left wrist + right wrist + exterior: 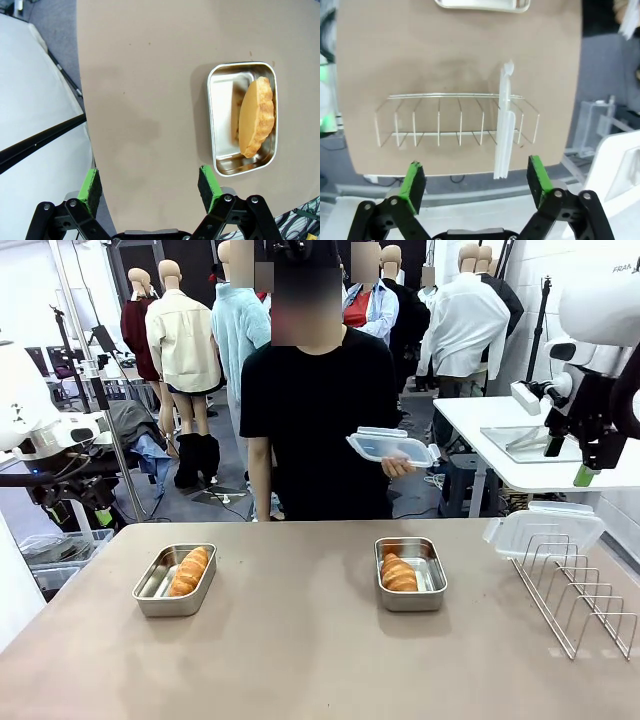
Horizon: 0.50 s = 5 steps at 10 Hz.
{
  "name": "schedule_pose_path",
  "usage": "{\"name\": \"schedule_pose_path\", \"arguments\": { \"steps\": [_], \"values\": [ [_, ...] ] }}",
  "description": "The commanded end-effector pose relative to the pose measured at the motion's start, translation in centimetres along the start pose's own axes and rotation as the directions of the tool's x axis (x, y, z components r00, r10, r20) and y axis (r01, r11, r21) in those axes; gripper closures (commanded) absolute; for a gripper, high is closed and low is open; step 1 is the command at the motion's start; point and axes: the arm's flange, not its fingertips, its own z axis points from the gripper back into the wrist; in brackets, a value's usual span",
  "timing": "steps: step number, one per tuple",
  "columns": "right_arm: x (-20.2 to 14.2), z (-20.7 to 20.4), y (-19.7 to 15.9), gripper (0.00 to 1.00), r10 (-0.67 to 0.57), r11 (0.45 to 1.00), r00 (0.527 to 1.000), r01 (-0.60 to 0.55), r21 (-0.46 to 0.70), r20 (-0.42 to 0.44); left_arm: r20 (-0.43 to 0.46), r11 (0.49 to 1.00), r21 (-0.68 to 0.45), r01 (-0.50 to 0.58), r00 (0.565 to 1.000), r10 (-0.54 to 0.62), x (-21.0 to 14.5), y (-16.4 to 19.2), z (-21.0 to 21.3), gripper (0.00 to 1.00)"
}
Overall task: Place the bread in airtight containers.
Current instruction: Pick up one Airtight Container lid and hand it to the human.
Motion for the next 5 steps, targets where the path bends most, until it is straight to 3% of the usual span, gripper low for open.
{"name": "schedule_pose_path", "arguments": {
  "steps": [1, 5],
  "values": [
    [0.77, 1.24, 0.15, 0.00, 0.052, 0.999, 0.998, -0.052, -0.002, -0.019, -0.004, 1.000, 0.025, -0.007, 1.000, 0.007, -0.17, 0.10, 0.16, 0.00],
    [0.77, 1.24, 0.15, 0.00, 0.052, 0.999, 0.998, -0.052, -0.002, -0.019, -0.004, 1.000, 0.025, -0.007, 1.000, 0.007, -0.17, 0.10, 0.16, 0.00]
  ]
}}
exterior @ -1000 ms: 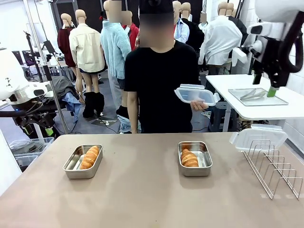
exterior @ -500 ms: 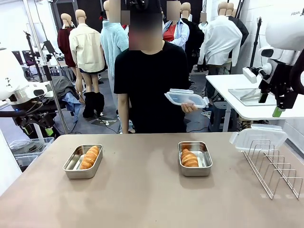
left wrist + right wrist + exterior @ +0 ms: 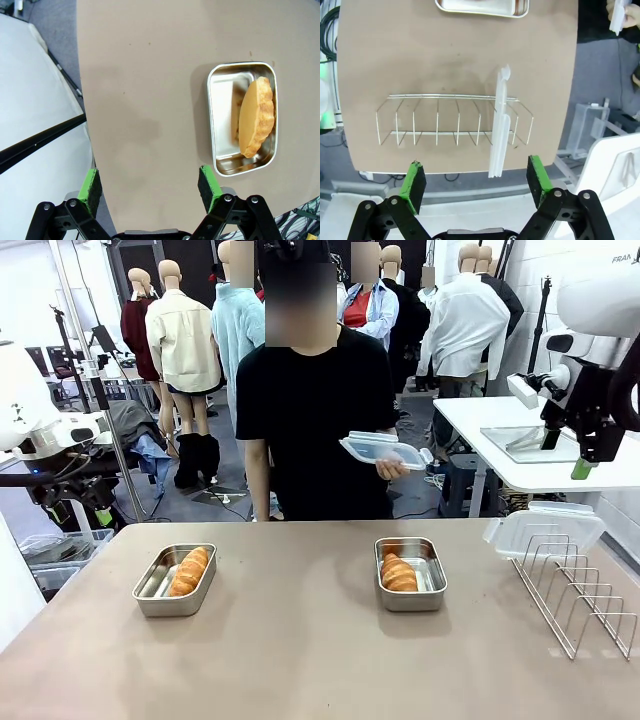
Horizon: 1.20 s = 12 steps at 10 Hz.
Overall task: Place the bread in airtight containers.
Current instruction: Pick up one Airtight Container lid and hand it to the human.
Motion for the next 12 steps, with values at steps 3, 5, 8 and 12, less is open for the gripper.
{"name": "schedule_pose_path", "arguments": {
  "steps": [3, 5, 8, 12],
  "values": [
    [-0.15, 0.06, 0.07, 0.00, 0.020, 1.000, 1.000, -0.020, 0.011, -0.014, -0.004, 1.000, 0.025, -0.007, 1.000, 0.007, -0.17, 0.10, 0.16, 0.00],
    [-0.15, 0.06, 0.07, 0.00, 0.020, 1.000, 1.000, -0.020, 0.011, -0.014, -0.004, 1.000, 0.025, -0.007, 1.000, 0.007, -0.17, 0.10, 0.16, 0.00],
    [-0.15, 0.06, 0.07, 0.00, 0.020, 1.000, 1.000, -0.020, 0.011, -0.014, -0.004, 1.000, 0.025, -0.007, 1.000, 0.007, -0.17, 0.10, 0.16, 0.00],
    [-0.15, 0.06, 0.07, 0.00, 0.020, 1.000, 1.000, -0.020, 0.011, -0.014, -0.004, 1.000, 0.025, -0.007, 1.000, 0.007, -0.17, 0.10, 0.16, 0.00]
  ]
}}
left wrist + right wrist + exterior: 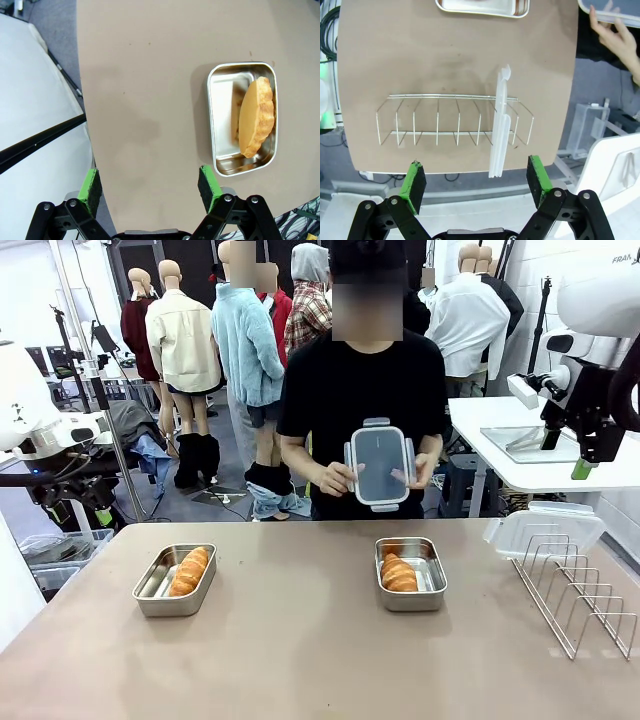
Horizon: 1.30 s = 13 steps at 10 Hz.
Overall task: Place the bread in airtight containers.
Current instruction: Pick up one Airtight Container lid and hand it to the human.
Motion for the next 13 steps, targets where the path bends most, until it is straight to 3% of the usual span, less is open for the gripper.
{"name": "schedule_pose_path", "arguments": {
  "steps": [1, 13],
  "values": [
    [-0.14, 0.07, 0.06, 0.00, 0.020, 1.000, 1.000, -0.020, 0.010, -0.014, -0.004, 1.000, 0.025, -0.007, 1.000, 0.007, -0.17, 0.10, 0.16, 0.00],
    [-0.14, 0.07, 0.06, 0.00, 0.020, 1.000, 1.000, -0.020, 0.010, -0.014, -0.004, 1.000, 0.025, -0.007, 1.000, 0.007, -0.17, 0.10, 0.16, 0.00]
  ]
}}
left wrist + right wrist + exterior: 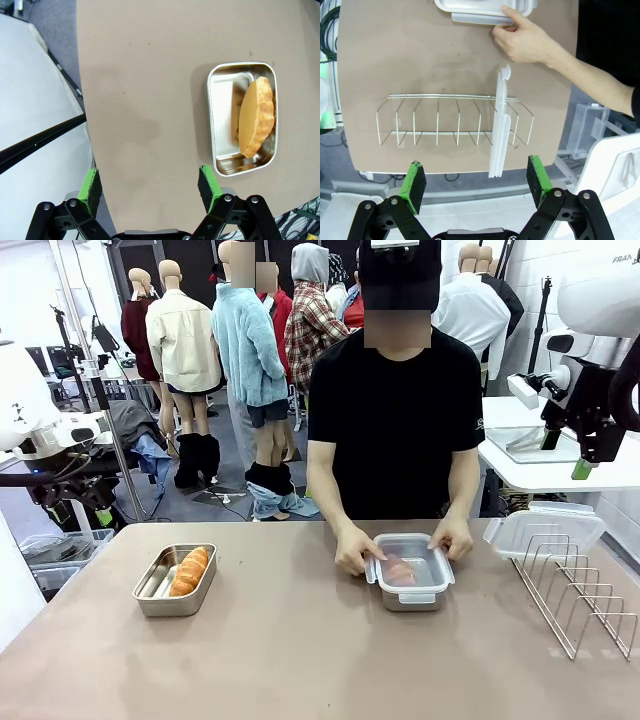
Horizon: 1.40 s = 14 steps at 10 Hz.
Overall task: Place the bread in airtight containers.
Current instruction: Pick up one Airtight Container lid and hand it to the human.
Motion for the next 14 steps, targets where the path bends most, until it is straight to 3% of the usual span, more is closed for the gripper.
{"name": "schedule_pose_path", "arguments": {
  "steps": [1, 14],
  "values": [
    [-0.14, 0.07, 0.06, 0.00, 0.019, 1.000, 1.000, -0.019, 0.010, -0.014, -0.004, 1.000, 0.025, -0.007, 1.000, 0.007, -0.17, 0.10, 0.16, 0.00],
    [-0.14, 0.07, 0.06, 0.00, 0.019, 1.000, 1.000, -0.019, 0.010, -0.014, -0.004, 1.000, 0.025, -0.007, 1.000, 0.007, -0.17, 0.10, 0.16, 0.00]
  ]
}}
